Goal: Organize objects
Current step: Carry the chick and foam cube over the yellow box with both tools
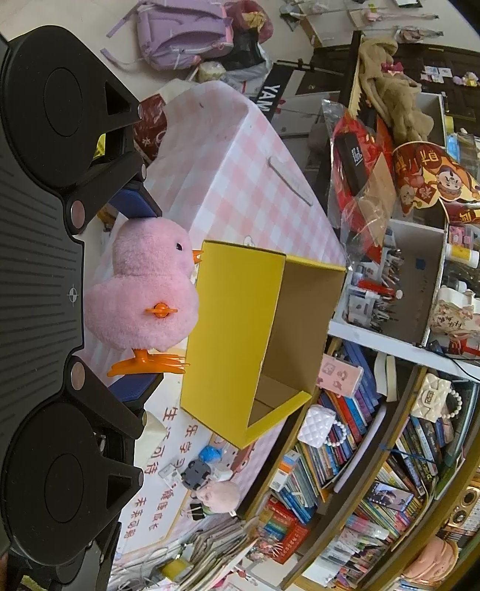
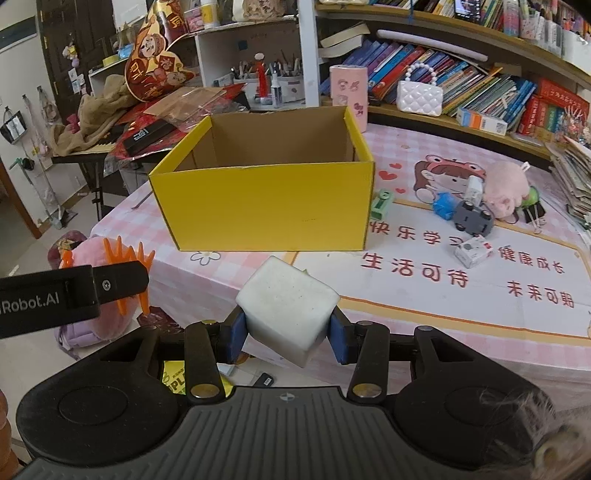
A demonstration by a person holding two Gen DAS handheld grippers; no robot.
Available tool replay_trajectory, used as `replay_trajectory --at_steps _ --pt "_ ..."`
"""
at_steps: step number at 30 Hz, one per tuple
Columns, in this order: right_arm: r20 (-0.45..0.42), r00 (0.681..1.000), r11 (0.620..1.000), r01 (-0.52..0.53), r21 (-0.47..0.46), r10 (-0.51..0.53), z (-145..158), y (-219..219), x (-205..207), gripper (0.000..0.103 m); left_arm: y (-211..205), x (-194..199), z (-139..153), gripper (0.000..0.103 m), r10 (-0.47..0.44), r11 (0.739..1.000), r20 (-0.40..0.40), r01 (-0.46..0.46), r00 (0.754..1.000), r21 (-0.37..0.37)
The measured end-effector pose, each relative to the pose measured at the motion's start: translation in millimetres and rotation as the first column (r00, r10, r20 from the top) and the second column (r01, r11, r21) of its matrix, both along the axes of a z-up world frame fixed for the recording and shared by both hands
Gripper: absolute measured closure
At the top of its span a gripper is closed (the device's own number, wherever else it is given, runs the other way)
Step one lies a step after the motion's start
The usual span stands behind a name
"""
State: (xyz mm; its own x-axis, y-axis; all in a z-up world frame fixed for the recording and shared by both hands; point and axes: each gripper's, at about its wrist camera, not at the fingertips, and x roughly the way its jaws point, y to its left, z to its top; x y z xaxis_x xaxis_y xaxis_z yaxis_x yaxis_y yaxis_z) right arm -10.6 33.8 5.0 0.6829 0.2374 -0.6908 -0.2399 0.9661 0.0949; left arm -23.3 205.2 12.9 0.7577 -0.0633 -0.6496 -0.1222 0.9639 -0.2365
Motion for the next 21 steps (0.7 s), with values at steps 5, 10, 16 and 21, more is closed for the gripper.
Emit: replay_trajectory --at_steps 5,10,16,21 --pt "-0.002 1.0 1.0 -0.019 0.007 0.019 -2 9 12 0.06 5 8 2 0.017 0.009 1.0 0.008 -0.009 1.0 0.027" --pt "0.06 0.998 1.0 -0.02 0.007 0.02 7 13 31 0.06 4 24 17 0.017 -0.011 0.997 0.078 0.005 0.997 0.077" --pt "0.186 0.982 1.0 -0.022 0.007 0.02 33 16 68 0.06 0 59 44 0.017 -0.063 0.99 0.186 0.038 0.981 0.136" --pt "0.271 0.962 0.999 -0.033 -0.012 0.035 47 21 111 0.06 -2 102 54 0.017 -0.076 0.987 0.219 0.043 0.973 0.152"
